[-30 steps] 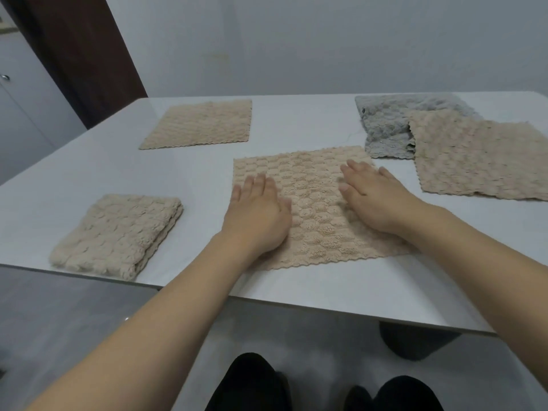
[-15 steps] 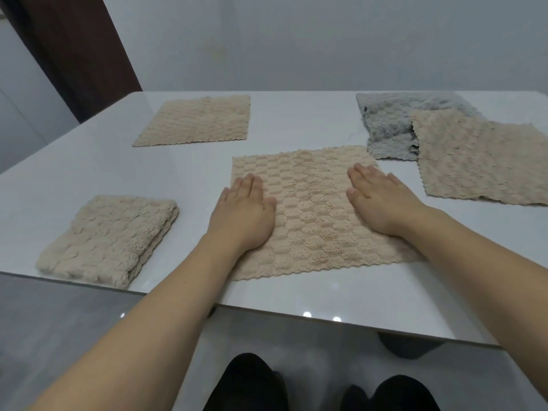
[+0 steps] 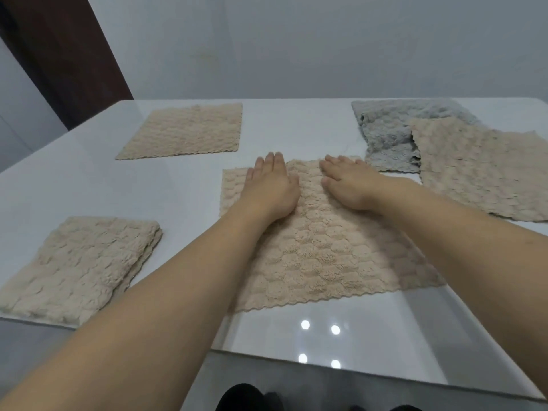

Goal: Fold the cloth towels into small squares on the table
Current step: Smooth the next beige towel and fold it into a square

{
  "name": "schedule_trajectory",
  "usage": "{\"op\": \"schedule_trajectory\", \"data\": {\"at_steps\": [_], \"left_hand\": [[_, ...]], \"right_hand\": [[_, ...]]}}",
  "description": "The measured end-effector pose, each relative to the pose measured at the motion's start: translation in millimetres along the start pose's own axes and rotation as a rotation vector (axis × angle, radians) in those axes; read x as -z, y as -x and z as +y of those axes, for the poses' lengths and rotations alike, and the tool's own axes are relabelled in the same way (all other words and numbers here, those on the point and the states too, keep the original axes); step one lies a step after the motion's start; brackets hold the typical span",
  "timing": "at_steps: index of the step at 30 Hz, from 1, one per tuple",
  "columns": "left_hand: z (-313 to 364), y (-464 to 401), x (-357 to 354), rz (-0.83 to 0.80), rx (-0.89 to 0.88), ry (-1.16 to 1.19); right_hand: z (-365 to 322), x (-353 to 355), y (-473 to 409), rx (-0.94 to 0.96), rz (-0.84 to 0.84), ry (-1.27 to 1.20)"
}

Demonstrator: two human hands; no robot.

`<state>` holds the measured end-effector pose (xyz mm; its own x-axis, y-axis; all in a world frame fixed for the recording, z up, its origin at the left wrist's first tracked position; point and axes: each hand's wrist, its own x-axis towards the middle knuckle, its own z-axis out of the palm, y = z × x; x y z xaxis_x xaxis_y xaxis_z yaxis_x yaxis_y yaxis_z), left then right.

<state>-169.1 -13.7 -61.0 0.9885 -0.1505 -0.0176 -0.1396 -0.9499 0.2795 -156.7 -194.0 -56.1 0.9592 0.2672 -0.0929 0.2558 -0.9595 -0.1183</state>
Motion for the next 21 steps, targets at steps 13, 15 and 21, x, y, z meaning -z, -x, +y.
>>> {"op": "schedule_trajectory", "data": {"at_steps": [13,15,21], "left_hand": [[-24.7,-9.2,-11.3,0.012,0.006,-0.089],[-35.7,-9.0,-8.6,0.011,0.028,-0.101],[-65.5,2.0,-1.4,0.016,0.103,-0.103]], "right_hand": [[11.6,-18.1,-8.7,-0.011,0.074,-0.016],[11.7,-17.9,-9.0,-0.015,0.075,-0.021],[22.5,-16.6,-8.9,-0.035,0.076,-0.012]]}}
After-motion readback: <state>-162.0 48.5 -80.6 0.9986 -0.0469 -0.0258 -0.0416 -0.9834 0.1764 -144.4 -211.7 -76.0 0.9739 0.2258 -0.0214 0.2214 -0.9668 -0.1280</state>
